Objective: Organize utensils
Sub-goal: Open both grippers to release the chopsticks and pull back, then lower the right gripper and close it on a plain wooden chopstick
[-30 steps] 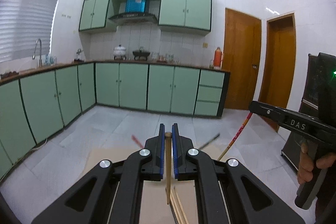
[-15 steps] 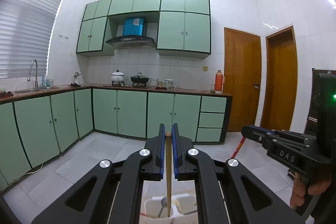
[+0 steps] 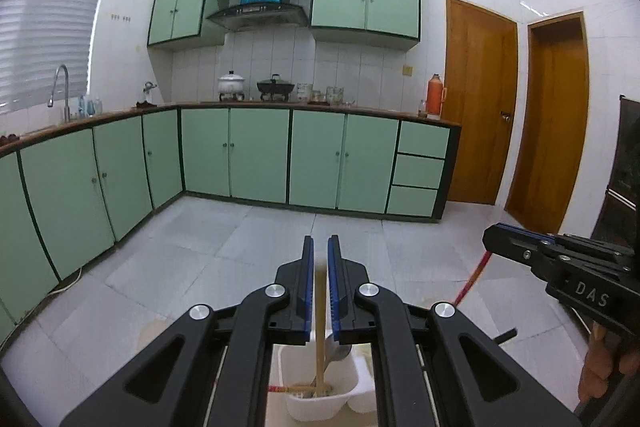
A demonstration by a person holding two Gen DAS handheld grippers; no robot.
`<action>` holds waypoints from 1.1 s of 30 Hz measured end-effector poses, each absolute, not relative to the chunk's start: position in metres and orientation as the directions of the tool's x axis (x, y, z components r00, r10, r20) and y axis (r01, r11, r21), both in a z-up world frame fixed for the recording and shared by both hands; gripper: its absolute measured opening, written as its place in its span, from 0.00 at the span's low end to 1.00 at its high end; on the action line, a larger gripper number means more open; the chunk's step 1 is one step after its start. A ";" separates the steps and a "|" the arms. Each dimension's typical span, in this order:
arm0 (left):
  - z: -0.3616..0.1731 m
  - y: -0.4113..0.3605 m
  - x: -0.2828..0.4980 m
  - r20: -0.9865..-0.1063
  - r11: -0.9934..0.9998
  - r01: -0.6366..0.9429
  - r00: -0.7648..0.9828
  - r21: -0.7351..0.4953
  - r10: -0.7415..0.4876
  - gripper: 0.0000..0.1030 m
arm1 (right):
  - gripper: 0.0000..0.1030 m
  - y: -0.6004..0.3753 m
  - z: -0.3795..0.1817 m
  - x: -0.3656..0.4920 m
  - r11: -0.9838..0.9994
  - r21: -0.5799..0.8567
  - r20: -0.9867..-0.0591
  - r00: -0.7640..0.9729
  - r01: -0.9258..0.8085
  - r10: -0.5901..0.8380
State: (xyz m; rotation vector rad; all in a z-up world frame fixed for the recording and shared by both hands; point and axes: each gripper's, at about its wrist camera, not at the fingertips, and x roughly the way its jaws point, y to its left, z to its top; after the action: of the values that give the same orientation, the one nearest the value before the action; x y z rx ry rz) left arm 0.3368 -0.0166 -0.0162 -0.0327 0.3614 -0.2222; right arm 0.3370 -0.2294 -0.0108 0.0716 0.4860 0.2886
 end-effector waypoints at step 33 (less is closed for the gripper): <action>-0.097 0.015 0.136 -0.434 0.982 0.183 0.882 -0.040 -0.183 0.80 | 0.95 -0.233 -0.107 0.120 0.996 0.051 -0.395 0.914 -0.077 0.091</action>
State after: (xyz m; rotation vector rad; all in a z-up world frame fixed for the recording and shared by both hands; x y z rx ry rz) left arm 0.1360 0.0150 -0.0973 0.0018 0.4514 -0.1905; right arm 0.1199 -0.2329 -0.1073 0.0345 0.4086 0.0867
